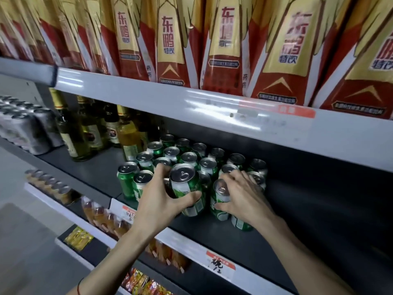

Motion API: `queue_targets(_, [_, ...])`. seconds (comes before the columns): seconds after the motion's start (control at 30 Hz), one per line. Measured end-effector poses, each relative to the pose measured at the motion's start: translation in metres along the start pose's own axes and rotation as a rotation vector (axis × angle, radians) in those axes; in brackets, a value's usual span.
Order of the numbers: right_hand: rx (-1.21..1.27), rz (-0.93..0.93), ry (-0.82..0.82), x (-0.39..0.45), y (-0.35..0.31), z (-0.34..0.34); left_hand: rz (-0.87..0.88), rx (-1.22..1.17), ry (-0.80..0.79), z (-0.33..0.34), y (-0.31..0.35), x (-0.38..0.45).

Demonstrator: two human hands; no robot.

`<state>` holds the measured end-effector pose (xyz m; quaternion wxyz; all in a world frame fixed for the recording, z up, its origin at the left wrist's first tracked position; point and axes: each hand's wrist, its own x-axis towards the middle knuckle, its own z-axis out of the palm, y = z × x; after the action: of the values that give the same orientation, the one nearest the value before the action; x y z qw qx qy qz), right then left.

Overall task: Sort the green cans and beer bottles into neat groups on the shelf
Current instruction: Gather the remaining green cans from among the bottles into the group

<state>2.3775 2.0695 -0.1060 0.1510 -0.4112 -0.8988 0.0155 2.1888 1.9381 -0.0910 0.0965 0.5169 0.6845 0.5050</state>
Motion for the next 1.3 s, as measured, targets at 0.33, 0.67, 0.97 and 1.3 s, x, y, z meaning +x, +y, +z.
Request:
queue_targets(0.33, [-0.076,0.066,-0.025,-0.001,-0.006,0.004,-0.001,-0.007,-0.105,-0.002,-0.011,0.012])
queue_targets(0.67, [0.337,-0.044,-0.029,-0.026,-0.036,-0.024,0.020,-0.026,-0.174,0.001,-0.005,0.010])
queue_targets(0.97, [0.549,0.090,0.064,-0.036,-0.067,-0.005,0.015,-0.109,-0.244,-0.004,-0.003,0.002])
queue_targets(1.3, [0.505,0.267,0.200,-0.043,-0.086,0.050,-0.039,-0.285,-0.018,-0.060,-0.014,0.016])
